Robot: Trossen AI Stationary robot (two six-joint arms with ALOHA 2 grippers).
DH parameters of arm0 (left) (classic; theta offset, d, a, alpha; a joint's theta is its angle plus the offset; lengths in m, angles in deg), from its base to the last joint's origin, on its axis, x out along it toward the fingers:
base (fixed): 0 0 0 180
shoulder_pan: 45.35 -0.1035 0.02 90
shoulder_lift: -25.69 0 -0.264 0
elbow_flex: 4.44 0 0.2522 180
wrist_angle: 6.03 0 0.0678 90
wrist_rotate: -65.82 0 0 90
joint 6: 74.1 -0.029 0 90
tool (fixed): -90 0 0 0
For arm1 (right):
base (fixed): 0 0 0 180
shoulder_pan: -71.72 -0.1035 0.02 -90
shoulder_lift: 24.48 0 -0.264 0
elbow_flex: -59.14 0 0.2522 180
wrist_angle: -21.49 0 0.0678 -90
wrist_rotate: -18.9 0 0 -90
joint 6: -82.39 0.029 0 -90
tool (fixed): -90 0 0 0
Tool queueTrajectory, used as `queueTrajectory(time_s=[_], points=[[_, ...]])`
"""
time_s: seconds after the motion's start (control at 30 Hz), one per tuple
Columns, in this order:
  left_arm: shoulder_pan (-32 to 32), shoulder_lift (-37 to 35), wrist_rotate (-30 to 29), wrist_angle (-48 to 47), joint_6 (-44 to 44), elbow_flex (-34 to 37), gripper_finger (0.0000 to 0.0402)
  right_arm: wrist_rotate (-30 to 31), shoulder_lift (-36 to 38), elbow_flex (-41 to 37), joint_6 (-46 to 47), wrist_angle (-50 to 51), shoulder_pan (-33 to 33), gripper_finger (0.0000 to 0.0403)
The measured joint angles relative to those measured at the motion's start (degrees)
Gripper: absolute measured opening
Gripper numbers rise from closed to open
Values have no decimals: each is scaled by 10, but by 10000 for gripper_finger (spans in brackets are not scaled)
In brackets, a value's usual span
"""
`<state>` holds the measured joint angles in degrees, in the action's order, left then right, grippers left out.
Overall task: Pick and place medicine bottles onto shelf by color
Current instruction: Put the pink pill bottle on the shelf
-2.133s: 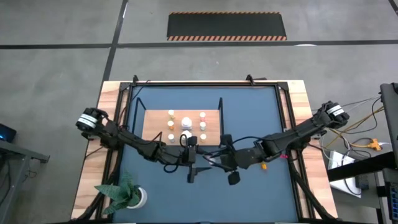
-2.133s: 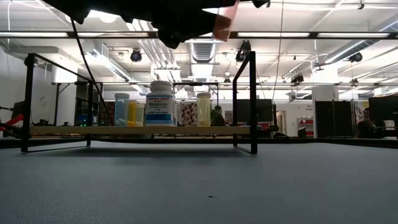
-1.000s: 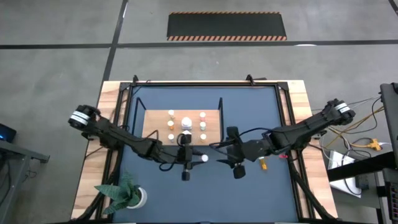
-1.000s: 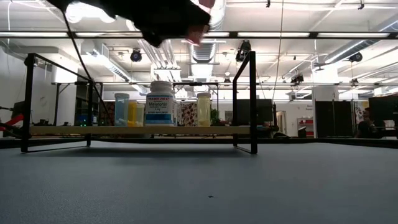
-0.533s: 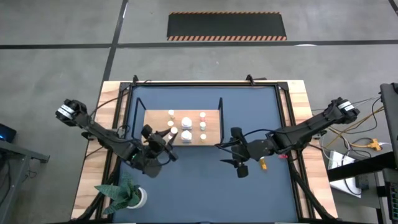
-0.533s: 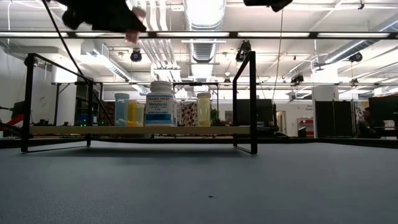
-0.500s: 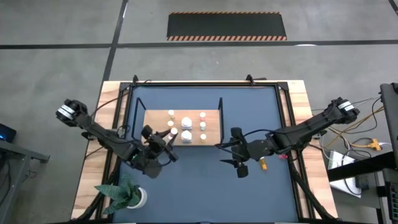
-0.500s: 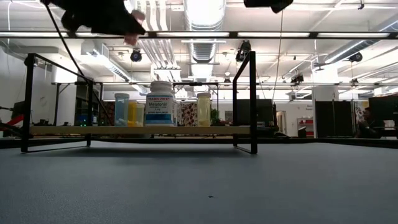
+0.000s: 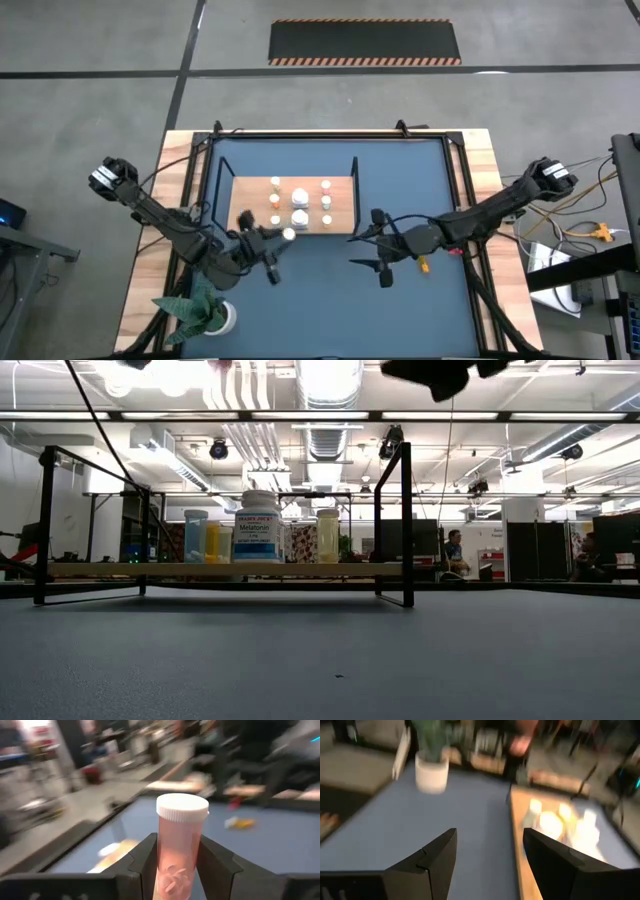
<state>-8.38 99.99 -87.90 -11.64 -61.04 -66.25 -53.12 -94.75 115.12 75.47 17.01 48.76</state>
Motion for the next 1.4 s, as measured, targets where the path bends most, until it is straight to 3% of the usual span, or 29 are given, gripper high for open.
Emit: queueTrajectory(time_s=[0.2,0.37,0.87,1.4], points=[[-2,70,198,354,-211,25,107,-4,-59,-51,-79,-258,6,219],[-12,129,218,485,-297,27,107,-46,-113,-20,-89,-308,10,219],[-55,184,217,530,-279,21,107,-50,-177,49,-81,-314,31,219],[-74,193,213,532,-268,19,107,-61,-208,52,-42,-329,51,207]])
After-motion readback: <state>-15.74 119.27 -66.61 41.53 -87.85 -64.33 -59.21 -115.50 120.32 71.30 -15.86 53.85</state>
